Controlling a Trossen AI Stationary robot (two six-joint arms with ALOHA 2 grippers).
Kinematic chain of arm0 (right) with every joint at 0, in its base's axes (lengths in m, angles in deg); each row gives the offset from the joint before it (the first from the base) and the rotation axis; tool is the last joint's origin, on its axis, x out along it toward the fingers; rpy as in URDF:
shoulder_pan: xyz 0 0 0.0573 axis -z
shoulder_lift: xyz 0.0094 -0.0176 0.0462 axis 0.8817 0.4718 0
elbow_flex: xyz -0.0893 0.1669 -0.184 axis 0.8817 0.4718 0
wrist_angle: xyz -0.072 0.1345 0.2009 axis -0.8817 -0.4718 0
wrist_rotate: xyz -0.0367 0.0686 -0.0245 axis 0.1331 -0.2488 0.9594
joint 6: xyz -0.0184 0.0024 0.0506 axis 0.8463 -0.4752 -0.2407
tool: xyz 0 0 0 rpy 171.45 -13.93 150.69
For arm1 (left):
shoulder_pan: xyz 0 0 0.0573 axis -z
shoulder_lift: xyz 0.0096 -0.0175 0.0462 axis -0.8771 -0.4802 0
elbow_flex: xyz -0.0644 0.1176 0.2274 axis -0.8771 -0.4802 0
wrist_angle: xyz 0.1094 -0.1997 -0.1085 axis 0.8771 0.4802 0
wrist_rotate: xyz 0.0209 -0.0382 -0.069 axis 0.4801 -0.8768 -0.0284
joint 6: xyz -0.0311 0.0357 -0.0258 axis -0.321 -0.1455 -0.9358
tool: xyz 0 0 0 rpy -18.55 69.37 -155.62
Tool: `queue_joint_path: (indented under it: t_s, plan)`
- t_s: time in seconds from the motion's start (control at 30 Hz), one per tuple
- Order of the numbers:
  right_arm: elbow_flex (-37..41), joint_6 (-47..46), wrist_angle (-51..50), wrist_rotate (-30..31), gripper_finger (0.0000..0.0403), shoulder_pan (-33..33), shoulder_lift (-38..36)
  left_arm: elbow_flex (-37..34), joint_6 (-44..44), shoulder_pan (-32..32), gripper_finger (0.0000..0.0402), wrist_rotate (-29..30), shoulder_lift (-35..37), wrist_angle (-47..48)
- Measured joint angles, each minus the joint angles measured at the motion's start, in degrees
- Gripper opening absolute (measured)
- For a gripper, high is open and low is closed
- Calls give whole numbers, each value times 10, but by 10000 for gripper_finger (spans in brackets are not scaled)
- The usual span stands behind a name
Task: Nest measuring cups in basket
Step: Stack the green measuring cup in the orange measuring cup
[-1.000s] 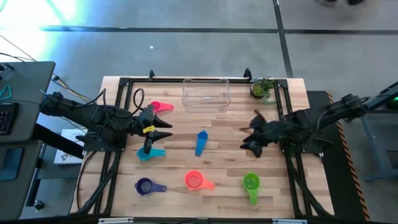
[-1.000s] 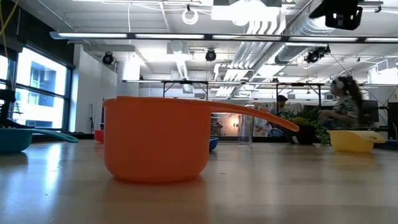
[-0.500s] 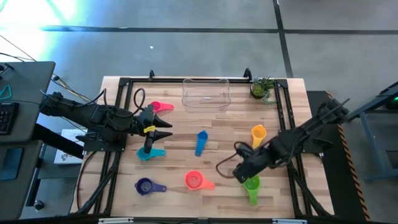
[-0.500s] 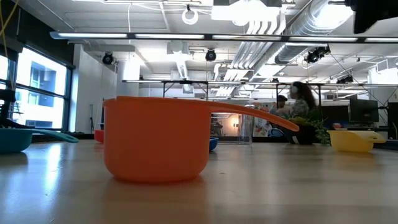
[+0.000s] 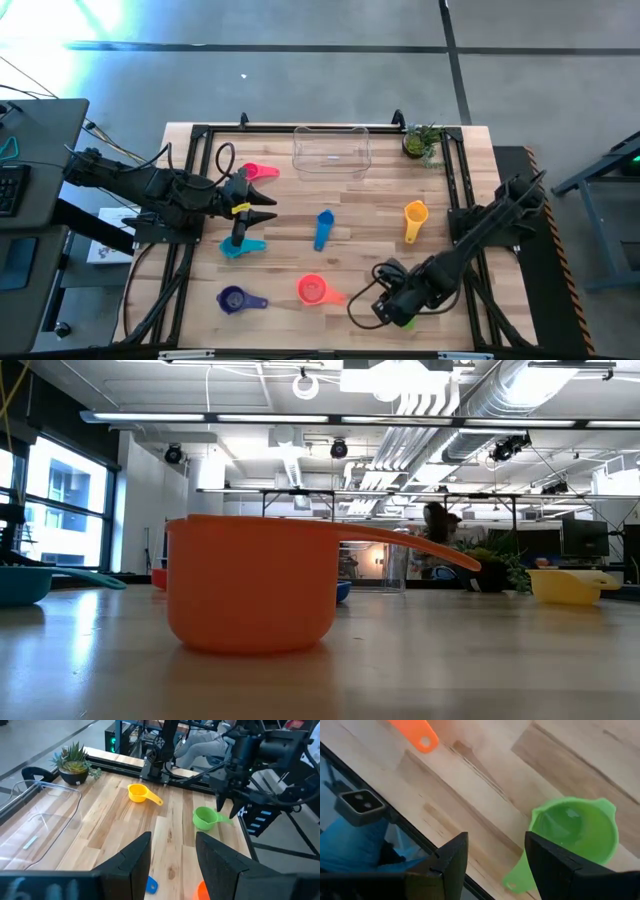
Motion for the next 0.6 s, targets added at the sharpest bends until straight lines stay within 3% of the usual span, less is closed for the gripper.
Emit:
queue_joint_path:
  t_s: [0.6]
  plan:
    - [1,-30,-10,-1,188,-23,69,0,-30,0,147,0,0,0]
